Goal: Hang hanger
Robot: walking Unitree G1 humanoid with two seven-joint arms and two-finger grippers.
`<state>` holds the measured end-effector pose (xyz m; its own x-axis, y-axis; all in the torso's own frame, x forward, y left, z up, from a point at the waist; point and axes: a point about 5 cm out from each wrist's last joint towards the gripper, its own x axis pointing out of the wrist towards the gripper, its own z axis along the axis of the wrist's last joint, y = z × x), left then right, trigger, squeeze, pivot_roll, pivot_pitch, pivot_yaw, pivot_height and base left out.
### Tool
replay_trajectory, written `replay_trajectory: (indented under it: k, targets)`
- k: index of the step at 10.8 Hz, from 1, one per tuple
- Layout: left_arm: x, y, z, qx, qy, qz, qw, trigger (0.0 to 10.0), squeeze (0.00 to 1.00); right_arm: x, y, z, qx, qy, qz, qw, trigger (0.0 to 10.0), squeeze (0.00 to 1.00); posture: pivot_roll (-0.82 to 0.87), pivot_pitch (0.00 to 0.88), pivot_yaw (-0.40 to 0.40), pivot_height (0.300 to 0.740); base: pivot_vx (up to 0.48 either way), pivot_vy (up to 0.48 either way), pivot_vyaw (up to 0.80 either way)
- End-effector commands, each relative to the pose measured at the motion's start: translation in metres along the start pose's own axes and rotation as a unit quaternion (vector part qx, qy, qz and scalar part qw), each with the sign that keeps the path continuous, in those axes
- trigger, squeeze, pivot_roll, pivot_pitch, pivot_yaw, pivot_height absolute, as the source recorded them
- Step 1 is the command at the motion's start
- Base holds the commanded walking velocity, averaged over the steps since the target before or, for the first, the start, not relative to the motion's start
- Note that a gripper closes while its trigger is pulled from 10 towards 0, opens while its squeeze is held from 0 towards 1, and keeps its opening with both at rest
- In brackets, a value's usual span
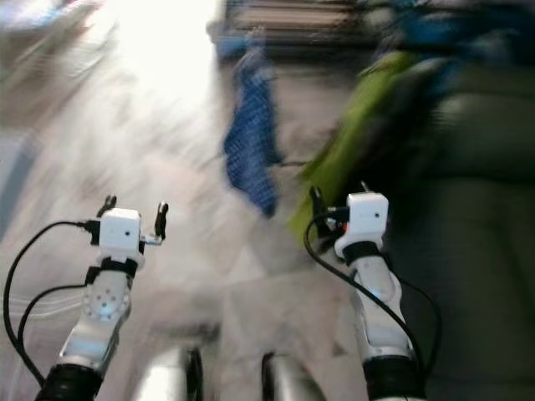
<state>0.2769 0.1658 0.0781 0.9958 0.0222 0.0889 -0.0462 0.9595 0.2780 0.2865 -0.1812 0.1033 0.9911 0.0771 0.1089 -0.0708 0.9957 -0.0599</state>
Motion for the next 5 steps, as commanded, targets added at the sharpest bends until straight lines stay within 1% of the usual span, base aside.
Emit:
replay_trajectory:
  k: [1, 2, 5]
  targets:
    - [-0.0040, -0.0009, -0.0032, 0.001, 0.005, -0.006, 1.000, 10.0, 0.00, -0.0031, -0.0027, -0.0036, -0.001, 0.009, -0.008, 1.000, 10.0, 0.00, -0.02, 0.187, -0.035, 0.740, 0.251, 0.000, -0.80]
    - [-0.0041, -0.0012, -0.0032, -0.003, 0.006, -0.008, 1.000, 10.0, 0.00, -0.0030, -0.0029, -0.0034, -0.001, 0.005, -0.010, 1.000, 10.0, 0.00, -0.02, 0.188, -0.034, 0.740, 0.240, 0.000, -0.80]
    - [-0.0031, 0.0011, -0.0012, 0.000, 0.001, -0.007, 1.000, 10.0, 0.00, -0.0029, -0.0055, -0.0016, -0.006, -0.003, -0.019, 1.000, 10.0, 0.00, -0.02, 0.186, -0.032, 0.740, 0.320, 0.352, 0.00]
